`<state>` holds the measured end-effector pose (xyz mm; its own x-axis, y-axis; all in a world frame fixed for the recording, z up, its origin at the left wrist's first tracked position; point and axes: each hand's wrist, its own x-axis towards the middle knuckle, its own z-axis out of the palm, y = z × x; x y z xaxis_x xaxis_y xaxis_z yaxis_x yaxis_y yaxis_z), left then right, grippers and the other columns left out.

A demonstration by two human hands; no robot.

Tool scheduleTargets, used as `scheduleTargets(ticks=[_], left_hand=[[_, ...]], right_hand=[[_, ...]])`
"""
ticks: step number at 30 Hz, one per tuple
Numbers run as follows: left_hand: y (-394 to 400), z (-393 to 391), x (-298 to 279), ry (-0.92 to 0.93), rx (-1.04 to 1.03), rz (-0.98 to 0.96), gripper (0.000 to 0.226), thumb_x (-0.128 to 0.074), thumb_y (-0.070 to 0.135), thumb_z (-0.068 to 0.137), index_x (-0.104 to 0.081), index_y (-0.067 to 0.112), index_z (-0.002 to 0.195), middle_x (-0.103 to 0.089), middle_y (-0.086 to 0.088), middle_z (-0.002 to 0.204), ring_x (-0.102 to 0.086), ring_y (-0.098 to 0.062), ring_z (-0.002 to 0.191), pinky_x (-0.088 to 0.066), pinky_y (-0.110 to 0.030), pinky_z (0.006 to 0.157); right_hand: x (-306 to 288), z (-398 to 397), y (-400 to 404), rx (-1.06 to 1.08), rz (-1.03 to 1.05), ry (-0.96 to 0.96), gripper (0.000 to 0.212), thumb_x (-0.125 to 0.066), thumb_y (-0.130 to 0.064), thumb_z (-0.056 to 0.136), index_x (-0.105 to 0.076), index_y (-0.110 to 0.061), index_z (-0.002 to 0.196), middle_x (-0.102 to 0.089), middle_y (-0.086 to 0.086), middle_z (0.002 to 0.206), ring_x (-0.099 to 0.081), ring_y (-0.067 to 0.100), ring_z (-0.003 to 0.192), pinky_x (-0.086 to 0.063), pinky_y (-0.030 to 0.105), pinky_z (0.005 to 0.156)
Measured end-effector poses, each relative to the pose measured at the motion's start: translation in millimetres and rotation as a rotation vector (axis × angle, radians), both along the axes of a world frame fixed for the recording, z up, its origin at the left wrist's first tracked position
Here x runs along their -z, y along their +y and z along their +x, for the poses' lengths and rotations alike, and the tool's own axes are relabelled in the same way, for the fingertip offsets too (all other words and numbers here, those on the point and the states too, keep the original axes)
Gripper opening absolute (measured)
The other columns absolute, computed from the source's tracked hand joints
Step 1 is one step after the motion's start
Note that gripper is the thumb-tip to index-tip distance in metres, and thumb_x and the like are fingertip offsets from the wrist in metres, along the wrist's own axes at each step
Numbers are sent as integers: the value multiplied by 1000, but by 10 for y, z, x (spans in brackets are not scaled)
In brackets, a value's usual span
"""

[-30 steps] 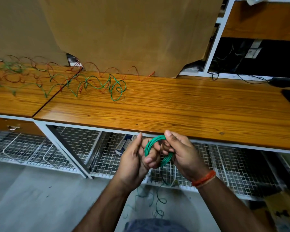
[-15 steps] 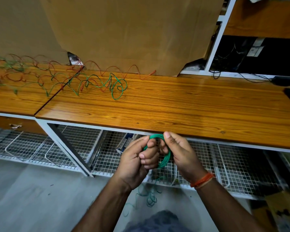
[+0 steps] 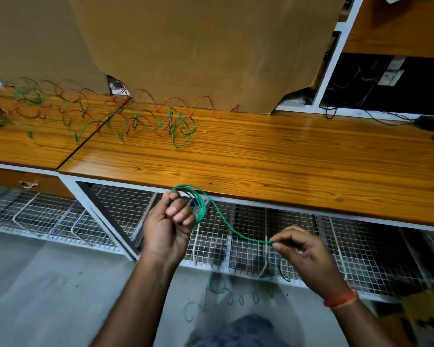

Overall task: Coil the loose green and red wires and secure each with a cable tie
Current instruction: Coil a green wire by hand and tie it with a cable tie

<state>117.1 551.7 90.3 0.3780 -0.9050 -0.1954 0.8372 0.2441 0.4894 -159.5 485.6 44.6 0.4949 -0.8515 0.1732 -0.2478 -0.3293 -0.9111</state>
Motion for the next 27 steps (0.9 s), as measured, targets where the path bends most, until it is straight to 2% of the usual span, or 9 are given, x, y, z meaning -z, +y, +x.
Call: scheduleTargets(ticks=[2,6,9,12,14,16,21,24,27], left_hand=[[-30,-115,19,-162,-11,51,25,-38,23,106,-48,17,84,-42,6,58,-40,-7,49,-37,-18,48],[-42,-334,63,-481,49,105,30,-33,20,111,-50,11,88,-61,-5,61,-60,-18,54,-52,-26,56],[-22,-442,58,-642,147,92,32,-32,23,111,-50,6,91,-62,-9,61,-58,-20,52,-50,-27,54],[13,-504,65,-794,202,83,40,-35,24,111,-49,-1,83,-50,-6,54,-43,-18,46,-38,-26,47],[25,-502,75,-778,239,65,41,-40,30,108,-49,-2,85,-39,-2,53,-30,-13,45,-27,-24,45],[25,-480,69,-677,268,62,33,-45,35,100,-51,7,84,-31,1,53,-21,-10,45,-19,-22,46],[56,-462,27,-495,322,29,43,-44,45,105,-54,10,83,-21,5,54,-14,-8,45,-13,-22,44],[86,-448,14,-438,316,-38,29,-50,34,99,-54,12,80,-22,6,53,-15,-7,44,-14,-21,42],[108,-440,25,-423,308,-73,27,-49,32,100,-53,14,80,-25,6,53,-17,-8,44,-14,-23,43]], right_hand=[[-178,113,68,-95,-109,-16,5,-75,-24,93,-79,-25,95,-68,-8,93,-67,17,93,-55,27,80],[-495,415,140,-223,-228,-55,8,-74,-14,93,-79,-17,99,-65,-10,95,-65,18,92,-51,25,79],[-636,614,108,-254,-257,-92,8,-73,-15,94,-80,-17,98,-63,-11,93,-64,16,90,-49,25,79],[-728,753,10,-249,-218,-154,9,-72,-8,94,-78,-13,98,-64,-4,93,-65,19,89,-54,37,79],[-779,813,-69,-213,-238,-141,11,-72,-6,93,-77,-13,99,-63,-3,93,-63,19,90,-52,31,78],[-804,864,-123,-201,-258,-132,12,-72,-5,92,-77,-13,99,-63,-1,93,-63,18,90,-50,27,79],[-716,947,-171,-107,-182,-214,16,-71,-5,93,-76,-18,100,-67,-3,96,-64,15,97,-48,23,85],[-564,947,-169,-63,-54,-194,11,-66,-21,97,-74,-20,105,-69,-2,103,-65,17,102,-50,32,90],[-407,970,-76,-129,126,-177,33,-52,-43,102,-71,-16,103,-69,10,98,-64,31,95,-52,50,87]])
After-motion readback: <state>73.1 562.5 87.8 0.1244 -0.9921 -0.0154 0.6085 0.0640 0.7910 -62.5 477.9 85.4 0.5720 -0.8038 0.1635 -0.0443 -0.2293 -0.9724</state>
